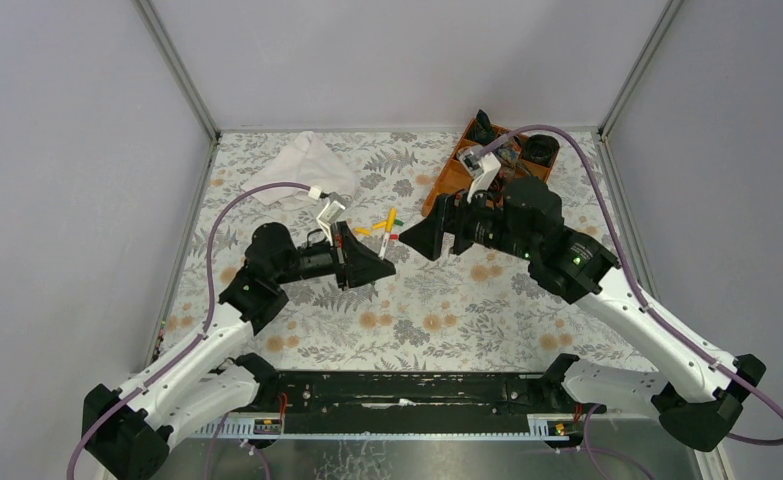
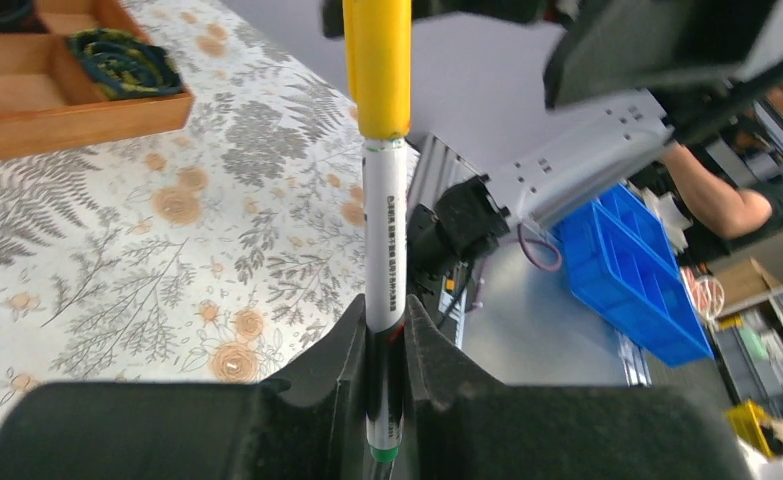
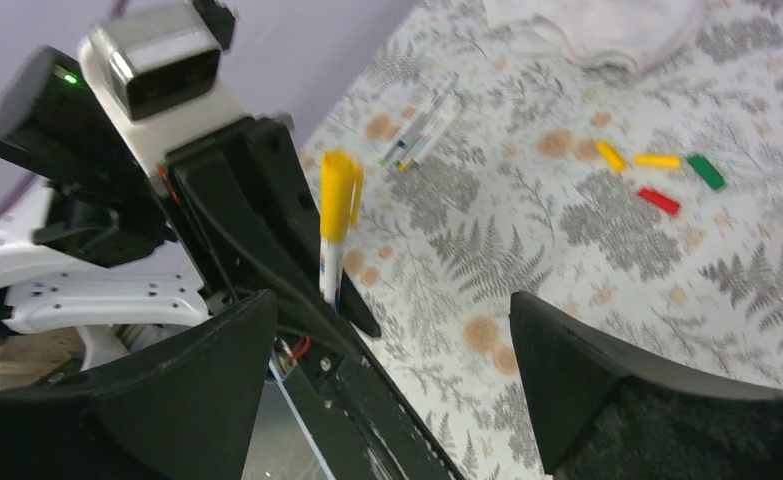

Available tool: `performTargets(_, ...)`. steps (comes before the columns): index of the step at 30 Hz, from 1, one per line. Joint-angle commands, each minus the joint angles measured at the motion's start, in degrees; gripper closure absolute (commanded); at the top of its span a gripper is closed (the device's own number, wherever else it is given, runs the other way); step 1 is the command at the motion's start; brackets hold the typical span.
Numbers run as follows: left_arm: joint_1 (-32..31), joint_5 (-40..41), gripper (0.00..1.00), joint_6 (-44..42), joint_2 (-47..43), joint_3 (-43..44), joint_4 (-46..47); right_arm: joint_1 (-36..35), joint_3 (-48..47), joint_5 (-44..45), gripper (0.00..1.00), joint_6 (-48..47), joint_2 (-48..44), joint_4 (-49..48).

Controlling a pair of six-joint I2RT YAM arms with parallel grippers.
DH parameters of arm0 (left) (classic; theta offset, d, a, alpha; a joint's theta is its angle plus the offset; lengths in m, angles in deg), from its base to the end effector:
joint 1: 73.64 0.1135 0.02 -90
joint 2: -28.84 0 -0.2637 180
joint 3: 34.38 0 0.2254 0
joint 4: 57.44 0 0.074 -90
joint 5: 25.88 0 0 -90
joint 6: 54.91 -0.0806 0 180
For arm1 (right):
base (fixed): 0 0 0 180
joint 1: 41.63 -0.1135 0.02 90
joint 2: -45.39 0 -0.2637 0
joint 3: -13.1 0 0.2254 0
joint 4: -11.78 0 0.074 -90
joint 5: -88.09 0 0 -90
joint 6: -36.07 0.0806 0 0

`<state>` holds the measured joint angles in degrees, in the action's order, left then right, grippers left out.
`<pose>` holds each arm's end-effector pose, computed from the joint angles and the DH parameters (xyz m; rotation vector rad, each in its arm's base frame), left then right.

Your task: Insert the pens into the pen caps

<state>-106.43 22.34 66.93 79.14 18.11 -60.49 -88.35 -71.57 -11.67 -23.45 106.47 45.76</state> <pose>0.1482 -0.1593 0.3230 0.6415 1.6643 -1.4177 0.1614 0.1913 0.4068 -0.3992 1.8482 1.1064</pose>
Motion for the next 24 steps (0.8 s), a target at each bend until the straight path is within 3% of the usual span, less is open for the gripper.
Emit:
performTargets(1,0.6,-10.8,1.00,-2.6,-1.5,-0.9,7.8,2.5,-0.4,-13.1,0.09,0.8,0.0,-11.4)
performTargets(8,0.9,-15.1,1.00,-1.7,-1.2,-0.4,9.4,2.6,0.7,-17.3,0.18,1.3,1.4,-17.4)
performTargets(15,0.8,-15.8,1.00,-1.4,-1.1,-0.5,9.7,2.6,2.3,-22.3,0.33,3.3,2.6,-22.3)
performTargets(19,0.9,-16.0,1.00,-0.9,-0.8,-0.6,10.2,2.5,2.6,-23.2,0.45,3.4,3.4,-22.7)
performTargets(24,0.9,-16.2,1.00,-0.8,-0.5,-0.6,10.4,2.6,3.5,-24.6,0.74,3.8,4.2,-24.3)
